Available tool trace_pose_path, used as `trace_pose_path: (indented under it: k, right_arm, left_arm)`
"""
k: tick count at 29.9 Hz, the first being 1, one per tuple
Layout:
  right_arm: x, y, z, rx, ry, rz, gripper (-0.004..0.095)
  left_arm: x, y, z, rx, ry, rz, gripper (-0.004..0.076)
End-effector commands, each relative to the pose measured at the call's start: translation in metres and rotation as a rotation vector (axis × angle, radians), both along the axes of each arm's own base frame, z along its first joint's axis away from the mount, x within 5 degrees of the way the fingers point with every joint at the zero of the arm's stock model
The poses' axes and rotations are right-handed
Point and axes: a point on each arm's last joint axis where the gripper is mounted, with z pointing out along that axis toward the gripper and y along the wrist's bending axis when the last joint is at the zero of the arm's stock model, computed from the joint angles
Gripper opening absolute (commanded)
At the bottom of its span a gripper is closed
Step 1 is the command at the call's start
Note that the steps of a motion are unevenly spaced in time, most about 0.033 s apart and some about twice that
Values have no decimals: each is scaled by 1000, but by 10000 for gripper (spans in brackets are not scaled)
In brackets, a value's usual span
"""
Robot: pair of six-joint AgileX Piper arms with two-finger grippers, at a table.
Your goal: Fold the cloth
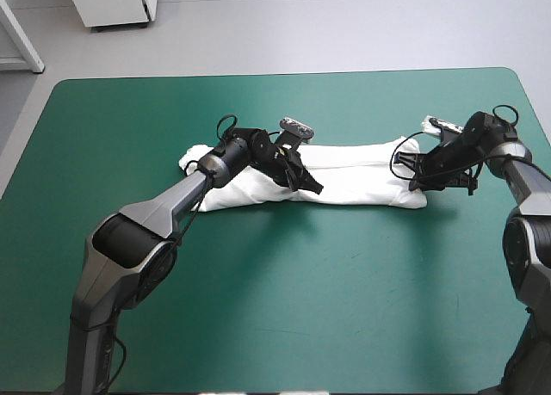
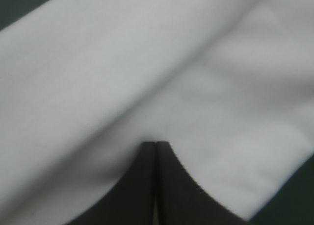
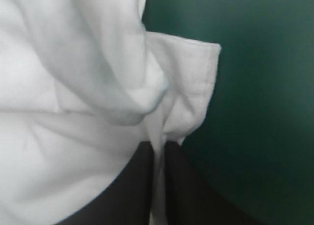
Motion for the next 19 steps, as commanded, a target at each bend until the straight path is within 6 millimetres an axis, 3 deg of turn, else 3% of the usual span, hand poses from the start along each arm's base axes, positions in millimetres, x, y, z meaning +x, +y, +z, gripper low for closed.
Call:
trace_pose_path:
  k: [1,5,15,19]
  right_arm:
    - [-5,6,2,-6,39,29,-19]
    - [-6,7,19,5,-4,28,-19]
    - [-3,16,99,80,-220,55,-19]
    - [-6,27,133,100,-306,92,-19]
  left_arm:
    - [-2,-1,28,-51,-56,5,-9]
    - [-2,-1,28,-51,-56,5,-9]
    - [-2,-1,28,-51,-57,6,-9]
    - [-2,-1,28,-51,-57,6,-9]
